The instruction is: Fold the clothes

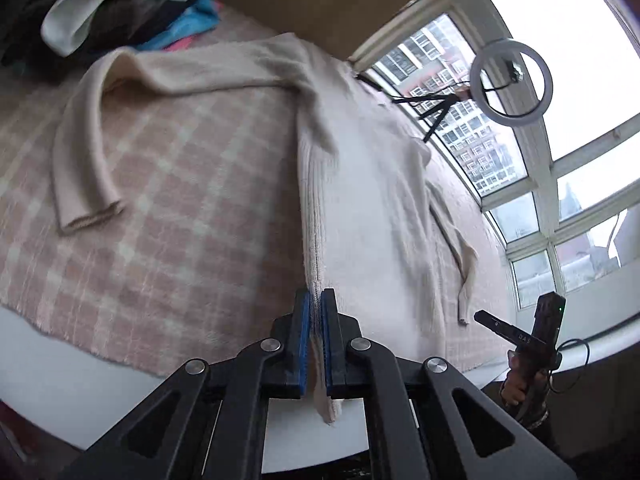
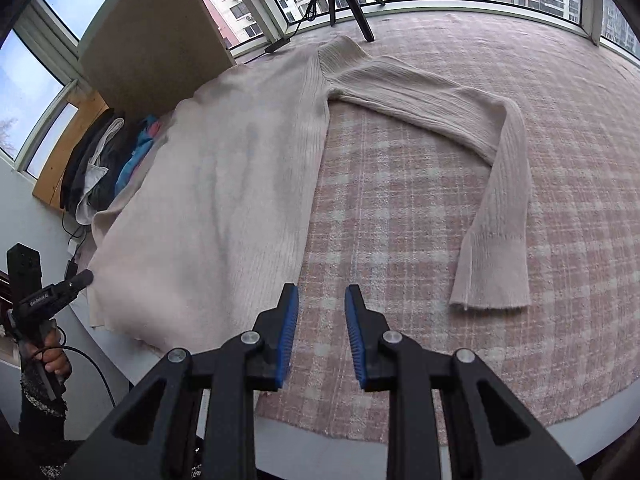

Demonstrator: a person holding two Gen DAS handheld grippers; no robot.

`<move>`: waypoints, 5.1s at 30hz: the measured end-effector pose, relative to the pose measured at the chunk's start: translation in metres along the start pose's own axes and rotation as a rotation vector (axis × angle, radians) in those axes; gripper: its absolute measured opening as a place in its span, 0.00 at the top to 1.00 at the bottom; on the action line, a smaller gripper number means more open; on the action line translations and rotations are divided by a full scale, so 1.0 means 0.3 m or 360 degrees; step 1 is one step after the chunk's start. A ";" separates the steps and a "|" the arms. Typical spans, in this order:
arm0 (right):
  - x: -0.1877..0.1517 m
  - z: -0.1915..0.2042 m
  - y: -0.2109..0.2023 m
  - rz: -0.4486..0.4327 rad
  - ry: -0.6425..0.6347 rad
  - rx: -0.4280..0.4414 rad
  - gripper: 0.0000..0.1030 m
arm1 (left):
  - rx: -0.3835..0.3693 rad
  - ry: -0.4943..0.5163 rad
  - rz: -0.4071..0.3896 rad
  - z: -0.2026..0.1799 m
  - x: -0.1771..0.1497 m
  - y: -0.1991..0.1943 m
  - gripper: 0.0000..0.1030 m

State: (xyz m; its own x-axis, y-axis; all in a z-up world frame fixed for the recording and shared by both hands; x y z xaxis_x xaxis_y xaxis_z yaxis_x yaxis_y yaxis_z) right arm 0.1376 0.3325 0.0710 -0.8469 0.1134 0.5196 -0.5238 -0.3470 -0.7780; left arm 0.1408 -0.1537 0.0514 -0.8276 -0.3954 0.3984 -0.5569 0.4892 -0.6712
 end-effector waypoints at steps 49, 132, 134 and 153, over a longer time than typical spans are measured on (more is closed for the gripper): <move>0.118 0.291 0.196 0.0174 0.0017 0.0340 0.87 | 0.0095 0.0361 0.0207 -0.083 0.106 0.085 0.95; 0.899 0.132 0.057 -0.0307 -0.0208 -0.0121 0.57 | 0.0316 0.0923 -0.0004 -0.284 1.024 0.292 0.66; 0.929 0.132 0.218 -0.0248 -0.0229 -0.0146 0.57 | 0.0331 0.0943 0.0063 -0.294 1.039 0.422 0.65; 1.031 0.037 0.913 0.0198 -0.0220 0.0006 0.87 | 0.0435 0.1028 0.0276 -0.214 1.067 0.883 0.90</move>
State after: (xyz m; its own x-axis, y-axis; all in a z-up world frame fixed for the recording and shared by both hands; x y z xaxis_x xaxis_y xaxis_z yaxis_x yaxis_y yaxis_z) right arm -0.2668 0.2621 0.0227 -0.8841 -0.0593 0.4635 -0.4155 -0.3539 -0.8379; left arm -0.2760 -0.1008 0.0412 -0.8261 0.2500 0.5050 -0.4460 0.2577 -0.8571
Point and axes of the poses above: each gripper's, at about its wrist camera, not at the fingertips, and y roughly the way its jaws point, z to its left, x to its top, the point moved 1 cm from there along y, roughly the way its jaws point, and after that the axes turned 9 degrees about -z, right-handed, at the moved point
